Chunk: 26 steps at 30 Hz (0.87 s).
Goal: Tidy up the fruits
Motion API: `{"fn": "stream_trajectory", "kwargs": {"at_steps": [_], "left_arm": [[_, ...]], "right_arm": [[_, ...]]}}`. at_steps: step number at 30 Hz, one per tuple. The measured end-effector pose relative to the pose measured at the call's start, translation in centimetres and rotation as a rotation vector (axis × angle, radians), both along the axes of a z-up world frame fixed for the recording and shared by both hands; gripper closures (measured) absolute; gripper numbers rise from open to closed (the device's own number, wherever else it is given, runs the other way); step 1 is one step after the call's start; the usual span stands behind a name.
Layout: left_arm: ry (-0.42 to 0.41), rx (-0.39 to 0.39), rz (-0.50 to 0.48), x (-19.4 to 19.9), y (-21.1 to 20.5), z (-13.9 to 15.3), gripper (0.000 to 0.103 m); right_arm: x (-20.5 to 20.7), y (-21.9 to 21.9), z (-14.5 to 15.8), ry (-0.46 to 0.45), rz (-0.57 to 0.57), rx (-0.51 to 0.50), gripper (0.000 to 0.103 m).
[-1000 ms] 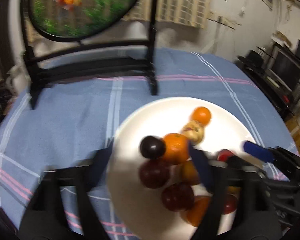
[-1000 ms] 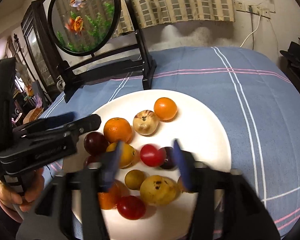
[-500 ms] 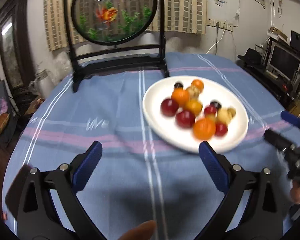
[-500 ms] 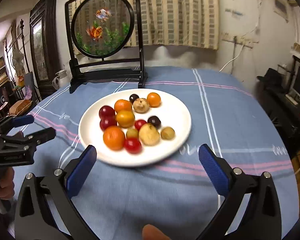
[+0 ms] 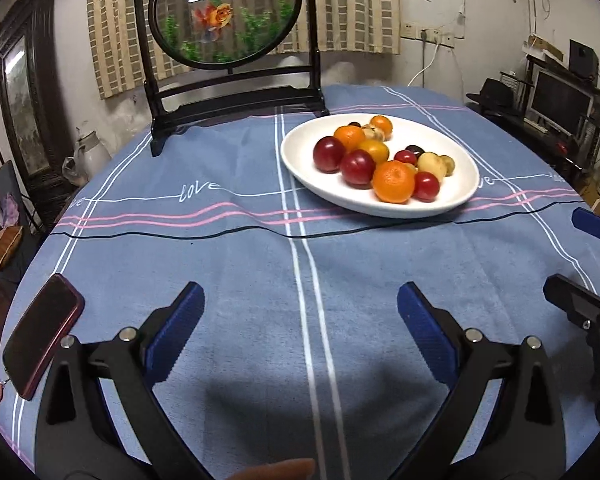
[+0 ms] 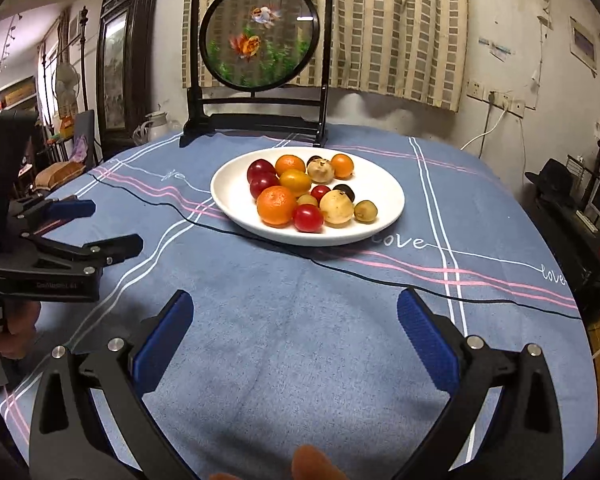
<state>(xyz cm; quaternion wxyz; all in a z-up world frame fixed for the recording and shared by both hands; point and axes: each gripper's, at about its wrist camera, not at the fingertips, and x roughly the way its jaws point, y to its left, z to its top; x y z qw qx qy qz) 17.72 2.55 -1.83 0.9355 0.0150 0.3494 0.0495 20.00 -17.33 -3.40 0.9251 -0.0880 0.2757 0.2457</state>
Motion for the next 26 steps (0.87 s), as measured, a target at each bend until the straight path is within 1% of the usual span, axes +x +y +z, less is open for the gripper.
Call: {"fn": "stream_trajectory", "kwargs": {"at_steps": [4,9,17,20,26], "left_arm": [[-0.002,0.002,0.005,-0.02,-0.02,0.0,0.004],[-0.008,0.002,-0.002,-0.08,-0.05,0.04,0.004],[-0.011,0.013,-0.017,-0.13,-0.44,-0.08,0.004],[-0.016,0.032,-0.003,-0.12,-0.48,-0.03,0.004],[-0.027,0.024,0.005,-0.25,-0.19,0.04,0.004]], "right_arm": [[0.39,-0.14,-0.28,0.02,-0.018,-0.01,0.001],[0.39,-0.17,-0.31,0.015,-0.026,-0.013,0.001],[0.72,-0.49,-0.44,0.035,-0.039,-0.007,0.001],[0.87,-0.65,-0.49,0.041,-0.046,-0.005,0.001],[1.03,-0.73,-0.45,0.047,-0.053,0.002,0.001]]}}
